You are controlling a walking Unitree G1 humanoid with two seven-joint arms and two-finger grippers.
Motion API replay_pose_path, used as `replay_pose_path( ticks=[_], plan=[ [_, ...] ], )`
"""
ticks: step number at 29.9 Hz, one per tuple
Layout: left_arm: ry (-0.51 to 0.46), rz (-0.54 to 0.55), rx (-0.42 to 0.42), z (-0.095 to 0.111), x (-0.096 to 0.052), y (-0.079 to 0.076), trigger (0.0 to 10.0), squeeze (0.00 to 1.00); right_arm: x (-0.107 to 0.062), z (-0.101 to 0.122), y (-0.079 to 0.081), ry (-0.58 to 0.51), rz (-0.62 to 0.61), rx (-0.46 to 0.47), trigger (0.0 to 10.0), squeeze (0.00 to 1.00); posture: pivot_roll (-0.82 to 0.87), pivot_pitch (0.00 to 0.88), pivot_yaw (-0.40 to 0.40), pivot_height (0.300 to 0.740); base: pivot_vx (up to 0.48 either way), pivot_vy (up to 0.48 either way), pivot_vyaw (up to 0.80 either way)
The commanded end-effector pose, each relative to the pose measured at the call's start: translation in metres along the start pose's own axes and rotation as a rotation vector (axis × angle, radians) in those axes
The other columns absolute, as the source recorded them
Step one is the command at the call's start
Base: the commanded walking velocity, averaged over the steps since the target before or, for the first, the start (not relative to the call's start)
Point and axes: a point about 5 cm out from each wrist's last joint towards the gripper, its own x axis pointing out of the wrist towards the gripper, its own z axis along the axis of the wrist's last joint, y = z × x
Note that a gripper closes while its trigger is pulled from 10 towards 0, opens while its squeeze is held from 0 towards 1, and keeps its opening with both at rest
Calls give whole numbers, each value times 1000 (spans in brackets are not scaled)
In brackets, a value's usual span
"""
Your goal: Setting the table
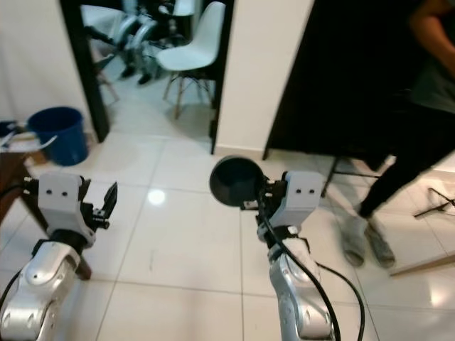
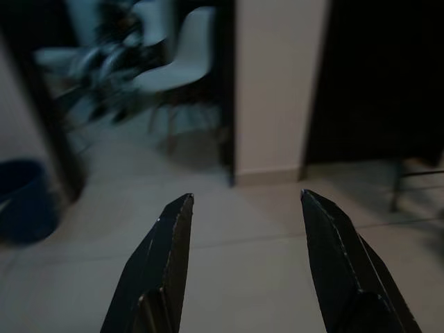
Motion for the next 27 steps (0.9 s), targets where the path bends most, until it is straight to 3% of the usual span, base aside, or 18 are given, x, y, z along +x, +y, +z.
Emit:
replay_pose_path(
  ticks=[1, 27],
  plan=[
    [26, 6, -4, -6, -3, 3, 10000, 0, -1, -1, 0, 5, -3, 5, 10000, 0, -82, 0, 21, 740, 0, 0, -800],
    [24, 6, -78, -3, 0, 1, 10000, 0, 0, -1, 1, 6, 5, 2, 10000, 0, -80, 0, 19, 740, 0, 0, -800]
  ],
)
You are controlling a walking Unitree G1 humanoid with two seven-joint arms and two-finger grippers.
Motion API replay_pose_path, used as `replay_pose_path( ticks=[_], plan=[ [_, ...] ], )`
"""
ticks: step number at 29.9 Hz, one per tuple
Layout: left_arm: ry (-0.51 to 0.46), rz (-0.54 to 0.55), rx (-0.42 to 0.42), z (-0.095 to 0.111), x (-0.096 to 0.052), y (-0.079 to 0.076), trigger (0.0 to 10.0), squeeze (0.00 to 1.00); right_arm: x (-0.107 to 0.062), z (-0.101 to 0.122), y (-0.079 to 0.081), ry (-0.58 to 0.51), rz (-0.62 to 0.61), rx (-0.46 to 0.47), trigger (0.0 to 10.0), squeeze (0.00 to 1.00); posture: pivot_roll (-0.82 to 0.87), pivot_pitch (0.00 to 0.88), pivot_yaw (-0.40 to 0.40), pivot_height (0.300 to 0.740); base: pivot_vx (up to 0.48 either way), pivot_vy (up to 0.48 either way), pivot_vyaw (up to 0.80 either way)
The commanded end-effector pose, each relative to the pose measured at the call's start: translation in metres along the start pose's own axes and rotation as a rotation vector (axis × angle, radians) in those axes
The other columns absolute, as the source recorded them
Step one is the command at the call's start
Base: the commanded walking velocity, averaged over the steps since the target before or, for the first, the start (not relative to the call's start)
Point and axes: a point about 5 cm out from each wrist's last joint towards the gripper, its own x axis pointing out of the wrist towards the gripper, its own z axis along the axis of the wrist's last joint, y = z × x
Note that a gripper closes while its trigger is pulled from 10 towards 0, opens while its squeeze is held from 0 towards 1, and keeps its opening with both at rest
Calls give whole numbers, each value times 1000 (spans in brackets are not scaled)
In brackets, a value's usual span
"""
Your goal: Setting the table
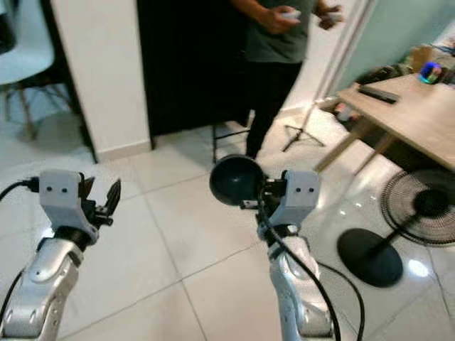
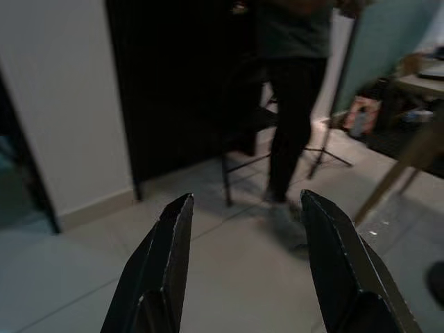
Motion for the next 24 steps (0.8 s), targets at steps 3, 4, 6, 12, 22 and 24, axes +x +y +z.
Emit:
replay_pose_path(
  ticks=[3, 4, 6, 12, 22, 24],
  plan=[
    [41, 7, -34, -6, -3, 2, 10000, 0, -2, -3, 0, 13, -3, 8, 10000, 0, -79, 0, 19, 740, 0, 0, -800],
    [44, 3, -42, -6, -3, 1, 10000, 0, -2, -3, 0, 13, -3, 8, 10000, 0, -79, 0, 19, 740, 0, 0, -800],
    [47, 2, -47, -6, -3, 0, 10000, 0, -2, -3, 0, 13, -3, 8, 10000, 0, -78, 0, 19, 740, 0, 0, -800],
    [57, 7, -61, -7, -3, 0, 10000, 0, -2, -3, 1, 13, -2, 9, 10000, 0, -76, 0, 20, 740, 0, 0, -800],
    [70, 10, -54, -8, -3, -1, 10000, 0, -2, -4, 2, 14, -3, 10, 10000, 0, -75, 0, 21, 740, 0, 0, -800],
    [71, 10, -53, -8, -3, -1, 10000, 0, -2, -4, 2, 14, -3, 9, 10000, 0, -75, 0, 21, 740, 0, 0, -800]
  ],
)
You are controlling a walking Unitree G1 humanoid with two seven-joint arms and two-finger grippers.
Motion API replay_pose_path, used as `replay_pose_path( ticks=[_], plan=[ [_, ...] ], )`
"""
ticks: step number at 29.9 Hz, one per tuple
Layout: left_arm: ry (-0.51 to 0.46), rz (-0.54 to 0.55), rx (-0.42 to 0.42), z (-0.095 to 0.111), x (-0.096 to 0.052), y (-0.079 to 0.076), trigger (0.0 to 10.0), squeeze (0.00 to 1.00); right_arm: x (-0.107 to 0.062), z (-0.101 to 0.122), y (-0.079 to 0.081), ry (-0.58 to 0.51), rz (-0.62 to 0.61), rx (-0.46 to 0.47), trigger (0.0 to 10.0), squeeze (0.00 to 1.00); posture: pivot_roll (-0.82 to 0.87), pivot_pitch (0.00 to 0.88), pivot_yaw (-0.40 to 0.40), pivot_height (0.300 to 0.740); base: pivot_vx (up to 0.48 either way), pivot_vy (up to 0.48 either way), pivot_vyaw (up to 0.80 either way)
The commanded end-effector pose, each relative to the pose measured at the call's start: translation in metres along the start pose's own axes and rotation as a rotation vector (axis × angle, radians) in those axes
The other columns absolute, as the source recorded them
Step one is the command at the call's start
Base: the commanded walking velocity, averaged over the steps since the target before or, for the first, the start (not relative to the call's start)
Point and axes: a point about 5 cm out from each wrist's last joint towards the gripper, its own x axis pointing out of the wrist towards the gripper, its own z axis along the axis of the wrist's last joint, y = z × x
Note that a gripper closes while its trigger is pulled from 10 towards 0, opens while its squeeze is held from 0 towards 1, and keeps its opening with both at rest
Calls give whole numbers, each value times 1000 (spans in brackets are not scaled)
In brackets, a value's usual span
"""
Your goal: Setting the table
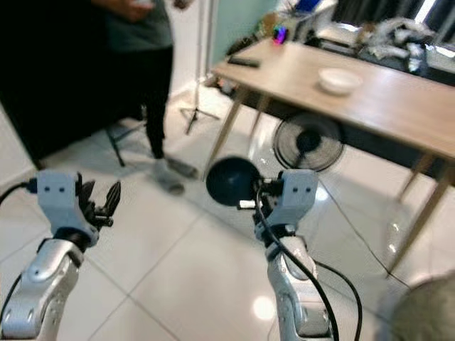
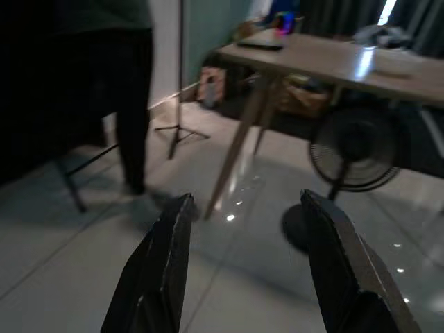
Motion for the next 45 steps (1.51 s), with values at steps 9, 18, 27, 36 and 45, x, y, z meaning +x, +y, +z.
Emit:
replay_pose_path(
  ticks=[9, 18, 27, 36, 45],
  plan=[
    [31, 18, 5, -5, -4, 5, 10000, 0, -2, -3, 1, 13, -4, 8, 10000, 0, -74, 0, 22, 740, 0, 0, -800],
    [8, 42, 19, -2, -2, 6, 10000, 0, -2, -3, 1, 12, -6, 7, 10000, 0, -73, 0, 20, 740, 40, 0, -800],
    [-3, 75, 32, -2, 0, 7, 10000, 0, -2, -3, 2, 5, 2, -5, 10000, 0, -74, 0, 20, 740, 454, 0, -444],
    [-8, 72, 27, -1, 1, 6, 10000, 0, -3, -3, 1, 6, -5, 0, 10000, 0, -75, 0, 22, 740, 480, 0, -233],
    [-6, 68, 27, -1, 1, 6, 10000, 0, -3, -3, 1, 11, -7, 7, 10000, 0, -73, 0, 21, 740, 480, 0, -800]
  ],
)
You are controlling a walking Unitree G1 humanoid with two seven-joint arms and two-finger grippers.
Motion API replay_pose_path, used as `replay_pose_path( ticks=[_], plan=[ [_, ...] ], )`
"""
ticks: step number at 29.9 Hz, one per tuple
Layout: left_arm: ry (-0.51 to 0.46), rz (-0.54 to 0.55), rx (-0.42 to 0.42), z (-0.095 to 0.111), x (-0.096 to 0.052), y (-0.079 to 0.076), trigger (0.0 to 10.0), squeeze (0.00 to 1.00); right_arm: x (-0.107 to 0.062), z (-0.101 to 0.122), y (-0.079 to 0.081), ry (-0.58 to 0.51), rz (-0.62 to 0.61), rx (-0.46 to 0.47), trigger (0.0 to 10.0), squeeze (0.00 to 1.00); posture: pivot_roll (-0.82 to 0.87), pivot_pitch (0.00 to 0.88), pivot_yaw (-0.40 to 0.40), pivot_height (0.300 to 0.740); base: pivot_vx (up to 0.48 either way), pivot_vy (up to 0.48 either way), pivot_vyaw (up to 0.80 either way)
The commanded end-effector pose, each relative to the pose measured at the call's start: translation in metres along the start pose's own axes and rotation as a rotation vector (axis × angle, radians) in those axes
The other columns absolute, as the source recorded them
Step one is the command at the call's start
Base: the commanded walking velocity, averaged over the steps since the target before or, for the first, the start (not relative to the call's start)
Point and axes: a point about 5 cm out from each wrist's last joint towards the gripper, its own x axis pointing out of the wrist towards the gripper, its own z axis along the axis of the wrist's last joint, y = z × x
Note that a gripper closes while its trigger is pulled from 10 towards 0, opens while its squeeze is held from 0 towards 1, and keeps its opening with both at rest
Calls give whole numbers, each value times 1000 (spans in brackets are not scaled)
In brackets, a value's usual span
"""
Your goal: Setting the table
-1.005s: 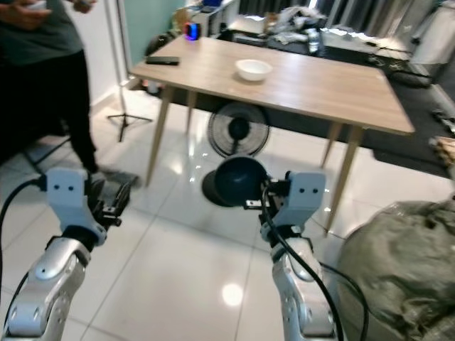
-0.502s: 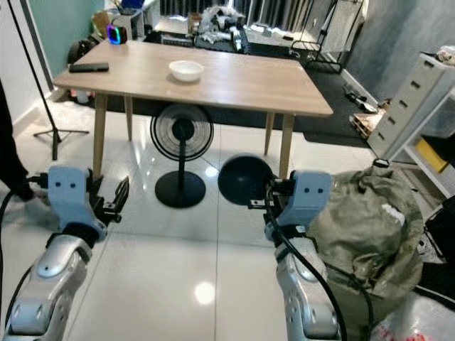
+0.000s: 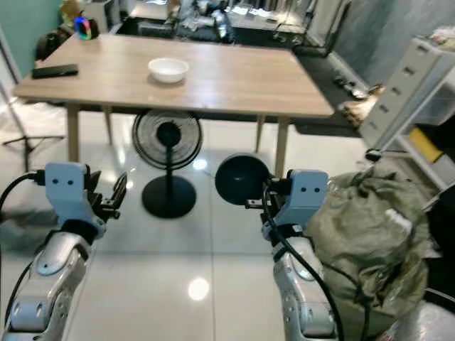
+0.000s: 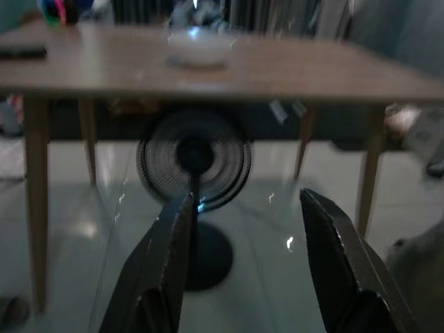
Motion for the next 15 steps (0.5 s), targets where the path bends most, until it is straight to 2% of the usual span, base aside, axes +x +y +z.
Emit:
replay_pose_path(
  ticks=[1, 2, 9, 11, 13, 15],
  plan=[
    [2, -7, -11, -1, 0, -2, 10000, 0, -2, -1, -6, 7, -23, -11, 10000, 0, -73, 0, 21, 740, 480, 0, -800],
    [2, -7, -11, -1, 0, -2, 10000, 0, -2, -1, -6, 7, -22, -13, 10000, 0, -73, 0, 21, 740, 480, 0, -800],
    [1, -7, -9, -1, 0, -2, 10000, 0, 1, 3, -4, -13, 3, -11, 10000, 0, -70, 0, 23, 740, 480, 0, 0],
    [-5, -8, -3, 1, 0, -2, 10000, 0, 6, 10, 4, -32, 63, -5, 10000, 0, -66, 0, 27, 740, 480, 0, 0],
    [-5, -8, -3, 1, 0, -2, 10000, 0, 6, 10, 4, -32, 63, -5, 10000, 0, -66, 0, 27, 740, 480, 0, 0],
    [-10, -9, 2, 2, 1, -1, 10000, 0, 8, 14, 11, -42, 102, -7, 10000, 0, -63, 0, 28, 740, 480, 0, 0]
  ],
)
